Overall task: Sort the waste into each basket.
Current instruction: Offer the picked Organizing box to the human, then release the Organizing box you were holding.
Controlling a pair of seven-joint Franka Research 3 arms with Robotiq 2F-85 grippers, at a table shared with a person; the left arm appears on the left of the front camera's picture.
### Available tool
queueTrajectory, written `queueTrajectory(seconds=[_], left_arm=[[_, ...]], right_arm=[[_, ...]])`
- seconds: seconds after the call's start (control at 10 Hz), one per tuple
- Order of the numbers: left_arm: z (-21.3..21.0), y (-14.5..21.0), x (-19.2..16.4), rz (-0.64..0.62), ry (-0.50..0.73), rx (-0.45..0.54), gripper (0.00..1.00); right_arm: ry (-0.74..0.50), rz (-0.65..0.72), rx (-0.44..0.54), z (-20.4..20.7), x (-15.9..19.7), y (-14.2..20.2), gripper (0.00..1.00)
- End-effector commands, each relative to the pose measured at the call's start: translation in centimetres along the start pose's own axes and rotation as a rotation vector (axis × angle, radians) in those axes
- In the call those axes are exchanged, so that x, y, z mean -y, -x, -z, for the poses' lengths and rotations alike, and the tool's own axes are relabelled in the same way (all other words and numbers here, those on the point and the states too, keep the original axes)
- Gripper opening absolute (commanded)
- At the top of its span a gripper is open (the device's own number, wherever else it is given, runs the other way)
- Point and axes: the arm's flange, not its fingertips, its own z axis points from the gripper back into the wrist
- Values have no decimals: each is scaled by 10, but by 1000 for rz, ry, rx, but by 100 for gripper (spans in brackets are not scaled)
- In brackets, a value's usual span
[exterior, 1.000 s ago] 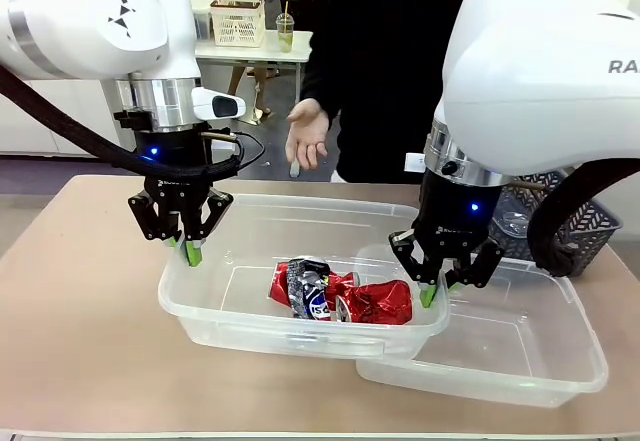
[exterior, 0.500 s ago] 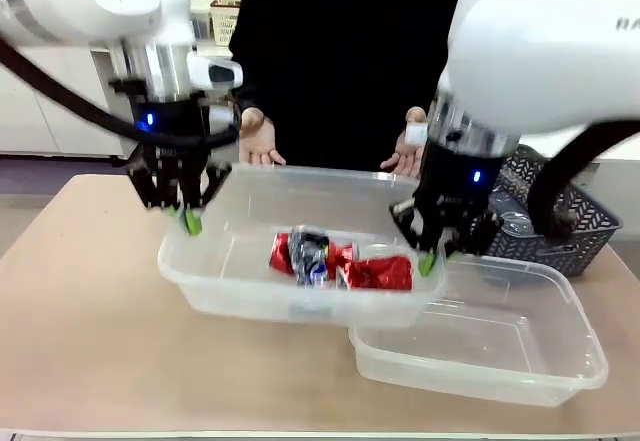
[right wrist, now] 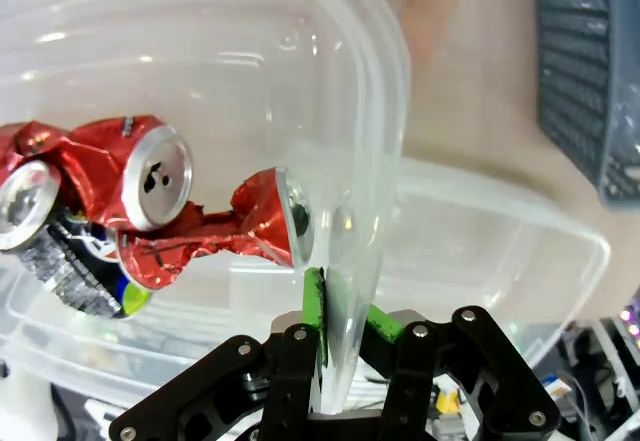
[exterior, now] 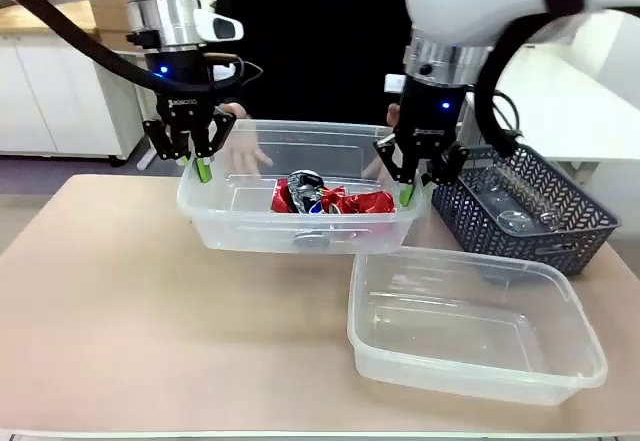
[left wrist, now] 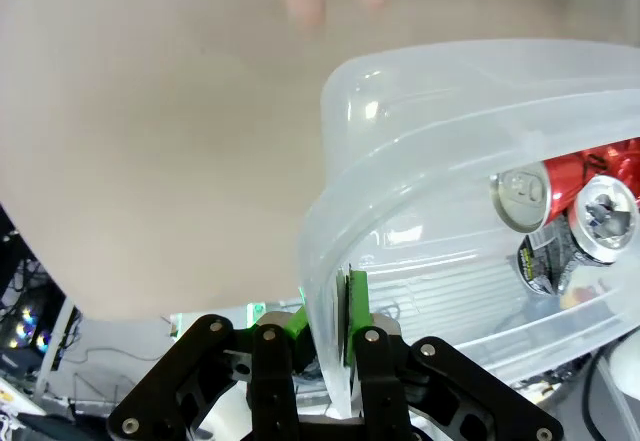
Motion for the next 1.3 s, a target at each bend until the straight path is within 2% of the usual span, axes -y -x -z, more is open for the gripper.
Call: queueTrajectory(seconds=[0.0,0.1,0.2,0.3,1.0,1.1,1.2], left_arm=[[4,-22,28,31,46,14,7],[10,-32,29,28,58,16,7],[11,-15,-5,-2,-11,-12,7],[11,-15,-5,-2,-11,-12,7],[11,-19,-10,-3,-37,-14,7],[6,-18,-7,23,-3,11,57],[-20,12,-1,48,16,153,65]], right_arm=[[-83,-74,6,10,-32,-18,6],[-98,-53,16,17,-33,-24,6],[-81,-43,7,31,-36,-21,6],[-8,-10,-38,28,-3,-20,6],[-8,-10,-38,28,-3,-20,6],[-13,1,-39,27,1,-24,65],[-205,198,230,2,52,16,65]])
